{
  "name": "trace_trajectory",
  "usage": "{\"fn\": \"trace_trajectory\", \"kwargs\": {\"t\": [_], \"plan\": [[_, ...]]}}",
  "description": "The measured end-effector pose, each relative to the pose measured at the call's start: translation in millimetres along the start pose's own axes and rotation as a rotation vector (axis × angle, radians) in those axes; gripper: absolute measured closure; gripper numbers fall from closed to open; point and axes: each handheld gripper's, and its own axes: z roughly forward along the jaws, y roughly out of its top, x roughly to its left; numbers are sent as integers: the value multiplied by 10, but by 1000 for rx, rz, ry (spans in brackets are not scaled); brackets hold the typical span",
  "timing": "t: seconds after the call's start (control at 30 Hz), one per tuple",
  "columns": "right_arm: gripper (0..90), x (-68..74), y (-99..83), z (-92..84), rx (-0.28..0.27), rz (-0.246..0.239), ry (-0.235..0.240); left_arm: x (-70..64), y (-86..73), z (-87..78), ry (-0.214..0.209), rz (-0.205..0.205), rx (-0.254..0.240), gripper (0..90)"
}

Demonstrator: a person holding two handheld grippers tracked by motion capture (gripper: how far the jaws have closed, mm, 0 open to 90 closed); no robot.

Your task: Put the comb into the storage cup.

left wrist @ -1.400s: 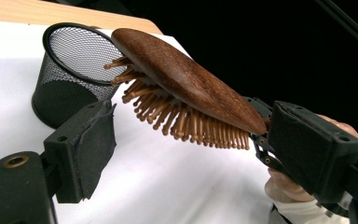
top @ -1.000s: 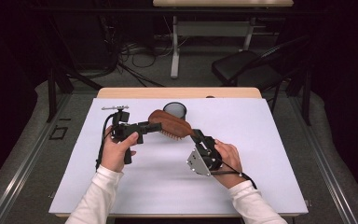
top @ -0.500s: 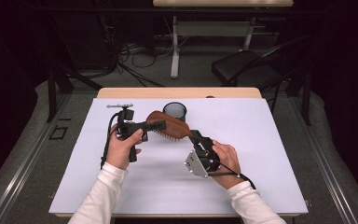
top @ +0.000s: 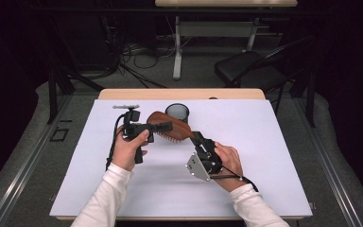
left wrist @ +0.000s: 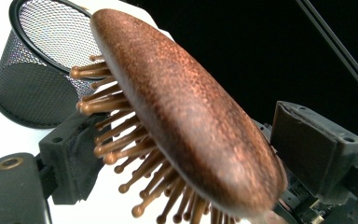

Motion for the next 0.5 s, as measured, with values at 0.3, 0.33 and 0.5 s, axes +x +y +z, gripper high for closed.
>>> {"fn": "trace_trajectory", "kwargs": {"t": [0.3,0.33,0.5], "plan": [[779,32,16,4,-2,-24,-7,12,1,36,8,2,7,137],[780,33,17,3,-2,-25,-8,16,3,38,9,4,5,140],[779,42,25,-3,4,-31,-14,27,14,41,3,2,4,154]]}}
